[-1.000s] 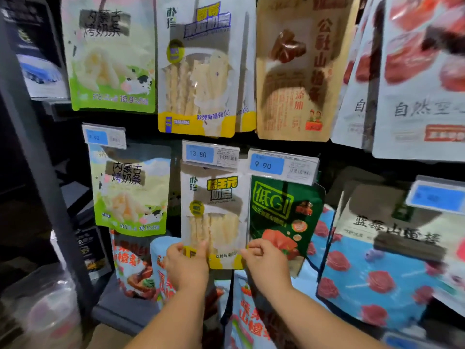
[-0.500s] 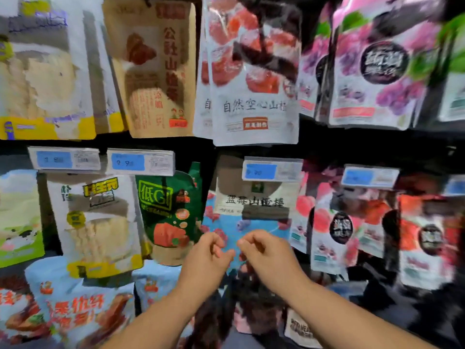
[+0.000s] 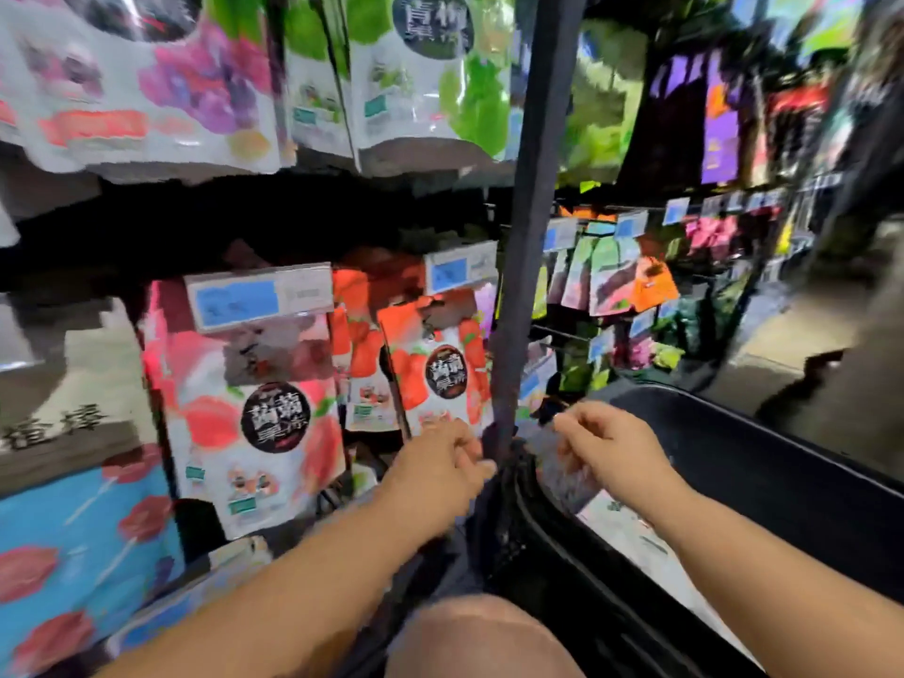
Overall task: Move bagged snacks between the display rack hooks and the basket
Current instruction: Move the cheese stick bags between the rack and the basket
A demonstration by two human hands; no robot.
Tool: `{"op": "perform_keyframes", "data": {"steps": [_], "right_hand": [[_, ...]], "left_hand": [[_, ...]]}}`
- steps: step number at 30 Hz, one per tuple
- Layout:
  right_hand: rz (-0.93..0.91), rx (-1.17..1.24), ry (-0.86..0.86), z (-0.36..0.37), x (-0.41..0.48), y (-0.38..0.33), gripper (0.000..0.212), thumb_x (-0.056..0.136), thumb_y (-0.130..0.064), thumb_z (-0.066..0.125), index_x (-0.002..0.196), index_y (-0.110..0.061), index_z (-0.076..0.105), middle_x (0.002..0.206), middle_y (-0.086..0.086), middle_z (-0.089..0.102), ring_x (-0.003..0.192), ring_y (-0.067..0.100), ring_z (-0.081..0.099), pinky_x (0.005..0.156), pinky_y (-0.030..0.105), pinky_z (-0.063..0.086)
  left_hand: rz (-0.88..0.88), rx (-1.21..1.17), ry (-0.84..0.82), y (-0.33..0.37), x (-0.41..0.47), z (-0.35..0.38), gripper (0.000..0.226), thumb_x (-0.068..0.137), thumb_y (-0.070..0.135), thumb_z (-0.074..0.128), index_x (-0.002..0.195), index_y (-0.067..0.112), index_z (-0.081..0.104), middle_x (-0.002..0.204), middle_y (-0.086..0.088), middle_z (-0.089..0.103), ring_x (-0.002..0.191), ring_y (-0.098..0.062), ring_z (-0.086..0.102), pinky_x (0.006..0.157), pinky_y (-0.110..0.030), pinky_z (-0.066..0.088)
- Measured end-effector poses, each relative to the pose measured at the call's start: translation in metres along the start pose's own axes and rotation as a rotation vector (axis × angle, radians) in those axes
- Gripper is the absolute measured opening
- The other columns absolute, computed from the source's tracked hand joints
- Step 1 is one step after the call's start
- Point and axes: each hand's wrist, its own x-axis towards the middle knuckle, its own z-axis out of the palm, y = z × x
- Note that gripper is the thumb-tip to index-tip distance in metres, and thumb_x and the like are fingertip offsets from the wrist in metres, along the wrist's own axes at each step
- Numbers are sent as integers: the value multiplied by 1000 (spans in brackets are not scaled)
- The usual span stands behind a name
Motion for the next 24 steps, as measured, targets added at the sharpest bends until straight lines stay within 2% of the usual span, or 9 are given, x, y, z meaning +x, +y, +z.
{"op": "perform_keyframes", "data": {"steps": [2,4,7,12,14,16,20,22,24], "right_hand": [[111,-12,21,-25,10,38,28,96,-29,61,71,-15,63,65,4,68,58,17,65,58,31,49],[212,-54,39,-45,17,75,24,95,-27,62,75,-16,64,69,4,70,59,19,69,52,29,49],[368,-82,51,-71,22,127,21,95,-25,62,79,-13,63,69,2,70,56,17,67,50,26,48],[691,-127,-40,-82,14,205,21,94,-28,63,88,-9,59,77,10,66,64,24,66,50,24,48],[776,-139,-66,-75,10,227,27,93,-32,64,80,-10,57,74,13,64,66,31,67,54,29,50],[851,-107,-64,-66,5,241,33,93,-32,66,74,-9,54,68,15,63,55,28,62,51,26,48],[926,48,97,-46,0,252,31,83,-26,78,73,-5,58,59,13,62,45,24,56,48,28,45],[948,105,138,-42,-1,252,31,77,-28,84,73,-6,63,52,9,60,44,24,56,46,26,43],[994,217,151,-36,-5,250,30,73,-28,87,82,-5,69,53,10,62,42,23,52,48,27,43]], "left_hand": [[43,19,-52,16,23,32,23,87,23,67,75,29,49,70,9,51,70,-15,52,64,-24,37],[80,46,-129,29,43,60,19,86,24,66,76,27,50,73,9,53,80,-22,57,68,-27,39],[192,115,-268,42,64,99,16,85,28,67,83,26,51,69,8,52,82,-22,58,71,-30,42],[323,455,-445,43,76,138,19,89,42,58,87,31,43,101,5,63,104,-21,56,79,-32,38],[325,537,-441,43,79,144,19,91,47,54,87,31,44,105,4,64,105,-22,57,81,-33,39],[342,611,-447,44,82,149,21,94,50,49,87,30,46,105,3,64,104,-22,57,75,-33,35],[367,705,-499,46,86,153,26,98,50,40,86,27,43,103,1,64,99,-24,56,70,-33,30],[343,714,-532,45,86,153,26,99,49,39,86,26,43,94,2,60,88,-22,51,69,-33,31],[320,711,-553,43,84,153,26,99,48,39,84,27,44,83,5,52,82,-19,47,68,-33,32]]}}
